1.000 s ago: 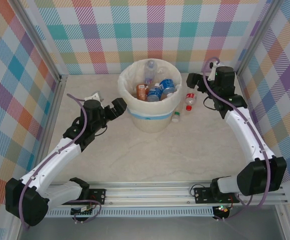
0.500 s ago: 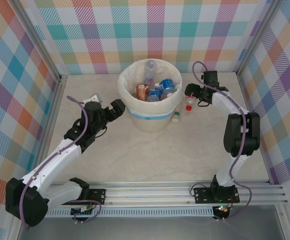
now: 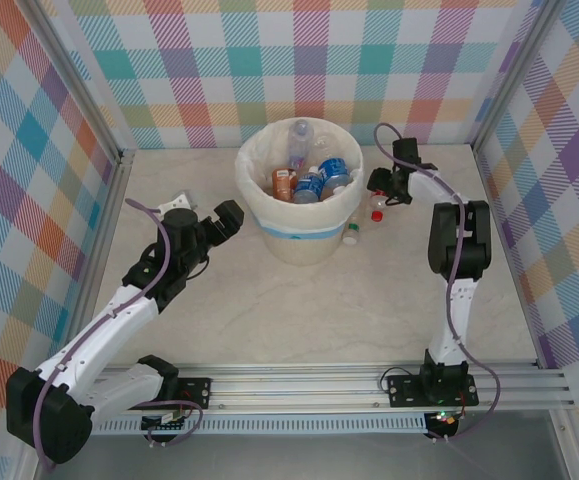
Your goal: Put the plastic bottles in the bin
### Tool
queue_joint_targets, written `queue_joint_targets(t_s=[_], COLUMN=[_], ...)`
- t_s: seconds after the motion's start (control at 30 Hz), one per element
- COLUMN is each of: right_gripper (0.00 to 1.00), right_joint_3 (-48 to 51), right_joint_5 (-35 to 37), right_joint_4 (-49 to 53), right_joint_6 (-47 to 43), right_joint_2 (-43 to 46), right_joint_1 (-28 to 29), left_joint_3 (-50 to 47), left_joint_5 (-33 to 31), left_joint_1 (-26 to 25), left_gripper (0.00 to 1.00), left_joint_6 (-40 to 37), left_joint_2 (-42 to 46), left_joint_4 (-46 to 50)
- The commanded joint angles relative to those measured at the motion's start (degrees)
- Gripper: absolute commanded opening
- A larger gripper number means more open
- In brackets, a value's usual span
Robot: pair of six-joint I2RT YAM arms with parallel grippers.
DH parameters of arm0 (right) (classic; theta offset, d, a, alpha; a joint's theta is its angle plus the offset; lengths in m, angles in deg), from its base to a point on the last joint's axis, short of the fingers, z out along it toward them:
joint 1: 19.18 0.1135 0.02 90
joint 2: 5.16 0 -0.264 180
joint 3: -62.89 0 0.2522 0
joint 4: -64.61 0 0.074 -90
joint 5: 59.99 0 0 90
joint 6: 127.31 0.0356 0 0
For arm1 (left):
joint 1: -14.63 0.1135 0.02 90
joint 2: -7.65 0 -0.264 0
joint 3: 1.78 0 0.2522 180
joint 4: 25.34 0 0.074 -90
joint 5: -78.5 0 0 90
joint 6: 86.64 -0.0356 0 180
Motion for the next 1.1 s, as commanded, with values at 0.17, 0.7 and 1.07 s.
queue_joint_targets(t_s=[0.17,0.7,1.07], right_gripper=[0.75,0.59,0.56], right_joint_3=[-6.06,7.21,21.93], right_joint_5=[0.40,1.94,-3.78], right_joint_4=[5.03,-5.62,-20.50], right_joint_6=[2.45,2.49,3.82], right_joint_2=[-4.84,6.08,31.26], right_joint_1=[0.20,0.32,0.32], left_joint_3=[-0.54,-0.55,-0.54], left_joint_5=[-0.48,1.06,1.76], left_joint_1=[0.63,0.60,0.80], left_gripper=[1.00,1.00,1.00], left_joint_6=[-0.03,-0.59,-0.59], left_joint_2=[0.93,0.35,-0.47], left_joint_4=[-0.88,-1.65,-1.79])
